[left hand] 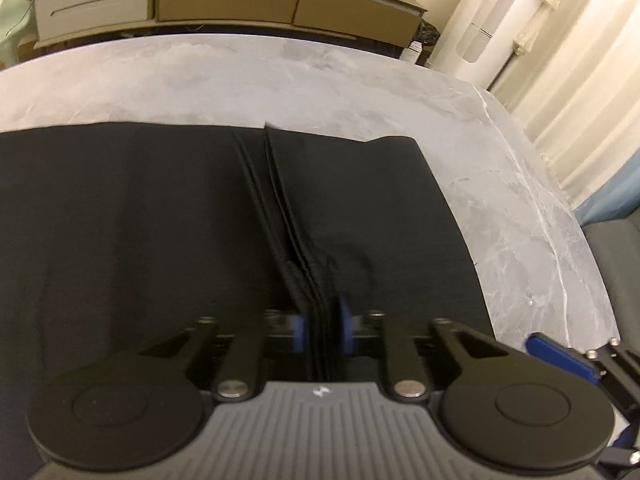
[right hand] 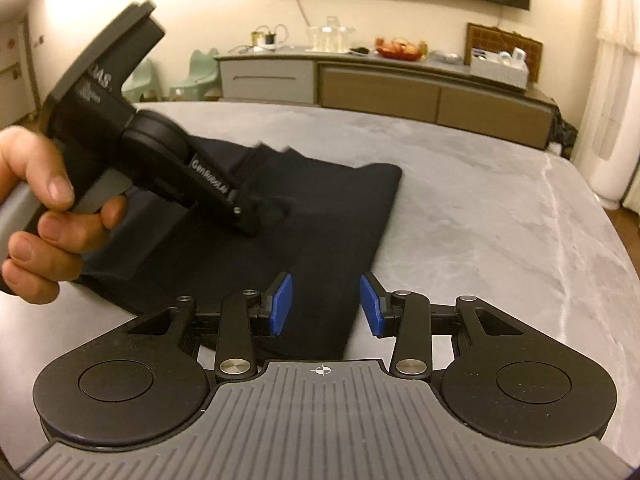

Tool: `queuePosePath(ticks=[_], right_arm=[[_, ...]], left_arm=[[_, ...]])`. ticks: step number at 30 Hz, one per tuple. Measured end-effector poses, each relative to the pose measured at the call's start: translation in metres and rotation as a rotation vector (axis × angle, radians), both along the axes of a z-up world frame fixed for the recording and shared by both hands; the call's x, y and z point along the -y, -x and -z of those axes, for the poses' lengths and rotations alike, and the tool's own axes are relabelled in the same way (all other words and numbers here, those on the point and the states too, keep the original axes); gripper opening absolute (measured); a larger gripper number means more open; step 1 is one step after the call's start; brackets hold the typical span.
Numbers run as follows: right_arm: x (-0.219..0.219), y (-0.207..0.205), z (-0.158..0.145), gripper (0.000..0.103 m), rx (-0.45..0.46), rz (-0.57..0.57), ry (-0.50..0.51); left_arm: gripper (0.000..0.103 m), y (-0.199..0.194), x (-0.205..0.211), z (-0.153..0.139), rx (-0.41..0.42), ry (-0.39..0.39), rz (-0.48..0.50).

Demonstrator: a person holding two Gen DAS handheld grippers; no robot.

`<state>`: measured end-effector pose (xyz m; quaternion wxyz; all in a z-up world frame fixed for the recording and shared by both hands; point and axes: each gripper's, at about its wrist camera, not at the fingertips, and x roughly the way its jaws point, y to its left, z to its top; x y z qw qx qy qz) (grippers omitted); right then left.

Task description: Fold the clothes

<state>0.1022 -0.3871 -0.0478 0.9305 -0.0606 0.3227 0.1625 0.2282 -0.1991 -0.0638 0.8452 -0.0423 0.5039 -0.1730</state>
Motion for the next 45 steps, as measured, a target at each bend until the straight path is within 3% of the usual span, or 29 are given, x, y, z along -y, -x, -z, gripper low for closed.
queuePosePath(ticks=[1, 2, 6, 9, 10, 11, 12, 13, 14, 16, 18, 19, 22, 24, 25, 29, 32, 34, 37, 40, 45], right_arm=[[-0.005, -0.005, 0.006, 0.042, -0.025, -0.001, 0.019], [-0.010, -0.011, 0.012, 0.042, -0.051, -0.002, 0.038], [-0.015, -0.024, 0.018, 0.048, -0.092, 0.018, 0.051], [-0.001, -0.021, 0.008, 0.066, -0.068, 0.115, -0.031], [0.002, -0.019, 0.008, 0.072, -0.066, 0.149, -0.042], [0.002, -0.018, 0.012, 0.071, -0.077, 0.167, -0.042], [0.001, -0.019, 0.018, 0.066, -0.099, 0.172, -0.037], [-0.001, -0.018, 0.021, 0.034, -0.107, 0.168, -0.032], [-0.004, -0.016, 0.022, 0.014, -0.097, 0.152, -0.028], [-0.012, -0.008, 0.015, 0.005, -0.044, 0.133, -0.014], [-0.020, 0.002, 0.005, 0.005, 0.021, 0.116, -0.003], [-0.023, 0.007, -0.001, 0.005, 0.047, 0.103, -0.006], [-0.029, 0.012, -0.011, 0.005, 0.081, 0.066, -0.022], [-0.030, 0.013, -0.017, 0.011, 0.090, 0.051, -0.050], [-0.030, 0.014, -0.021, 0.026, 0.096, 0.046, -0.074], [-0.032, 0.018, -0.040, 0.050, 0.119, -0.021, -0.231], [-0.056, 0.010, -0.033, 0.050, 0.088, -0.075, -0.227], [-0.079, 0.003, -0.023, 0.049, 0.053, -0.101, -0.181], [-0.113, -0.007, -0.008, 0.044, 0.006, -0.140, -0.109], [-0.143, -0.008, 0.009, 0.038, -0.020, -0.175, -0.025], [-0.168, 0.002, 0.023, 0.039, -0.008, -0.200, 0.058]], left_arm=[[0.048, 0.004, -0.006, -0.001, 0.008, -0.012, -0.010], [0.051, 0.008, -0.012, -0.002, 0.019, -0.031, -0.022], [0.051, 0.024, -0.037, -0.009, 0.064, -0.080, -0.068], [0.056, 0.024, -0.033, -0.027, 0.090, -0.041, -0.006], [0.063, 0.019, -0.023, -0.033, 0.103, -0.038, 0.025], [0.074, 0.014, -0.012, -0.039, 0.116, -0.034, 0.057], [0.079, 0.009, -0.001, -0.046, 0.130, -0.031, 0.088], [0.087, 0.005, 0.012, -0.049, 0.133, -0.034, 0.126], [0.089, 0.001, 0.027, -0.051, 0.131, -0.043, 0.168], [0.089, -0.008, 0.060, -0.045, 0.105, -0.074, 0.246], [0.089, -0.016, 0.089, -0.033, 0.069, -0.104, 0.333], [0.086, -0.018, 0.099, -0.026, 0.058, -0.131, 0.367], [0.013, -0.014, 0.107, -0.013, 0.094, -0.246, 0.400], [0.012, -0.014, 0.084, -0.021, 0.117, -0.176, 0.379], [0.012, -0.014, 0.066, -0.030, 0.131, -0.123, 0.357], [0.012, -0.013, -0.045, -0.050, 0.141, 0.054, 0.198], [0.016, -0.020, -0.119, -0.029, 0.062, 0.085, 0.091], [0.015, -0.024, -0.138, -0.010, 0.019, 0.050, 0.054], [0.027, -0.023, -0.148, 0.007, 0.003, 0.016, 0.026], [0.034, -0.019, -0.150, 0.011, 0.052, 0.009, 0.010], [0.033, -0.012, -0.160, 0.008, 0.097, 0.029, -0.034]])
